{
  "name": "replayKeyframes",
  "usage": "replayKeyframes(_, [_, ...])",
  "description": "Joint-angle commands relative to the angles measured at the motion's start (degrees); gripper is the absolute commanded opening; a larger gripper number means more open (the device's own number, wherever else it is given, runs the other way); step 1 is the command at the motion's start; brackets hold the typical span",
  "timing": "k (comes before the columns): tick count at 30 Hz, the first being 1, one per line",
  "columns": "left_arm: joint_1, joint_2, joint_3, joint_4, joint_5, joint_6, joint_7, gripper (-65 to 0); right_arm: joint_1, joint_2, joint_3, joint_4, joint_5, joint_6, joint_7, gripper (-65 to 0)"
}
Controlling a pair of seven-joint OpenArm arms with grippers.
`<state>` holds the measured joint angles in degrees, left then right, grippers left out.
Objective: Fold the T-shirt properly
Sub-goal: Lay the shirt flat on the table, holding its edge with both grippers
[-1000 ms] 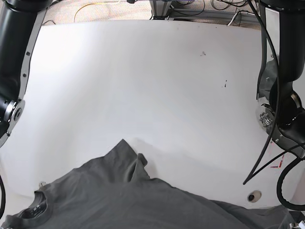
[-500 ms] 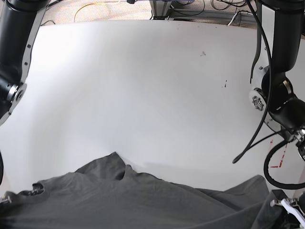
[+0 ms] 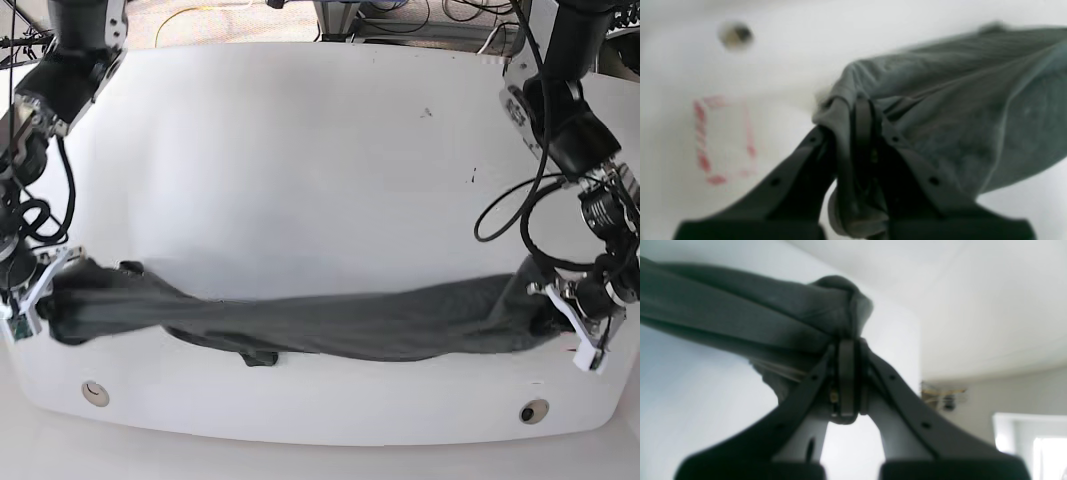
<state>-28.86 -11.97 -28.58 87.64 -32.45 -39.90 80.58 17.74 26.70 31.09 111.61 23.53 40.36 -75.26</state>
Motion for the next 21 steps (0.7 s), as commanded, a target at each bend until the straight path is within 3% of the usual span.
replayKeyframes(1, [3.06, -1.18, -0.04, 0.85, -1.71, -0.1, -1.15, -64.0, -4.95, -1.6, 2.36, 2.37, -1.16, -0.36, 1.02, -65.0])
replayKeyframes(9, [16.25, -3.9, -0.04, -1.61, -1.8, -0.1, -1.32, -63.9, -20.77, -9.07, 7.28, 2.63, -1.24, -0.36, 5.51, -65.0])
replayKeyframes(21, [24.25, -9.97, 0.05, -10.05, -1.88, -0.1, -1.41, -62.5, -32.81, -13.29, 7.99, 2.63, -1.24, -0.36, 9.99, -65.0])
